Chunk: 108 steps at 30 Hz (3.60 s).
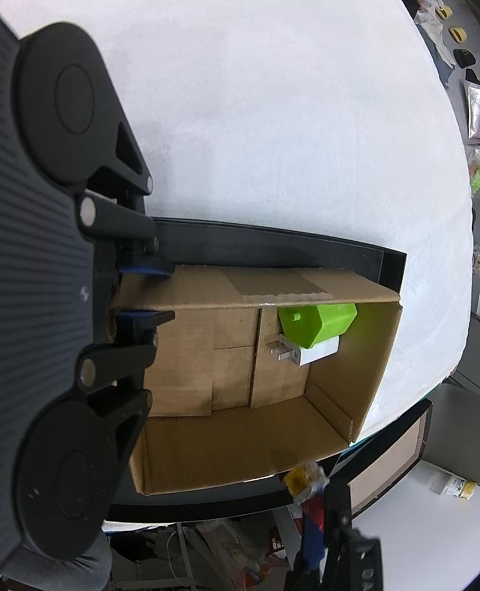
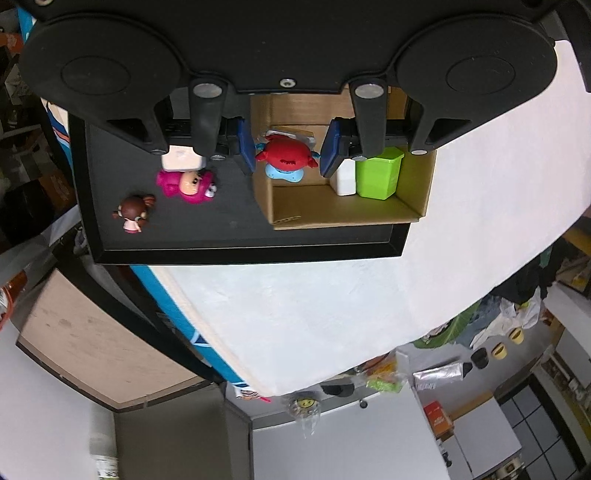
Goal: Organize rigid objects
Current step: 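Close the right gripper on the blue mug figure and lift it, then carry the blue mug figure into the box and open the right gripper, then move the right gripper down onto the white cube figure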
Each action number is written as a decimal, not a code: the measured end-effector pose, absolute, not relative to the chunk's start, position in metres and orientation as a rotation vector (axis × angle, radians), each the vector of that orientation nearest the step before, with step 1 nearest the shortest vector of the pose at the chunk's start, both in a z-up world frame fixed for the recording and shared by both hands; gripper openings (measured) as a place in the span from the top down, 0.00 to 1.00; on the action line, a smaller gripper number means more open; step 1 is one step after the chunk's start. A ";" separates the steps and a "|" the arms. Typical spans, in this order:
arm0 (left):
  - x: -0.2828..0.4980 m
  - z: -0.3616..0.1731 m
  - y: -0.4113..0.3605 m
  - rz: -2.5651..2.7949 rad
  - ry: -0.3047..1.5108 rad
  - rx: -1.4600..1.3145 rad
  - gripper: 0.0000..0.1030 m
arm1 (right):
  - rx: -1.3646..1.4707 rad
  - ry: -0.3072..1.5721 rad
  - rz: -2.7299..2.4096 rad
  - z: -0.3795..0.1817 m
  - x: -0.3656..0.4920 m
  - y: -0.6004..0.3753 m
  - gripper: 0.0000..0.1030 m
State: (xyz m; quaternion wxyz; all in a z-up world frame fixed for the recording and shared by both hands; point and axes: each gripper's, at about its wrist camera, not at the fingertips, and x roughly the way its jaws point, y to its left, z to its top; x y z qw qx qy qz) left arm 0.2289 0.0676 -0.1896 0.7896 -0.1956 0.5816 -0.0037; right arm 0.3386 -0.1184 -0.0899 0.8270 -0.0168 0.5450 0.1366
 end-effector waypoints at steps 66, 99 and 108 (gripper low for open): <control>0.229 -0.187 0.064 0.030 1.260 -0.398 0.84 | 0.152 1.149 0.248 -0.106 0.336 -0.236 0.31; 0.237 -0.192 0.057 0.066 1.281 -0.362 0.85 | 0.148 1.305 0.307 -0.185 0.377 -0.238 0.34; 0.237 -0.191 0.057 0.065 1.282 -0.357 0.85 | 0.116 1.344 0.315 -0.205 0.382 -0.224 0.49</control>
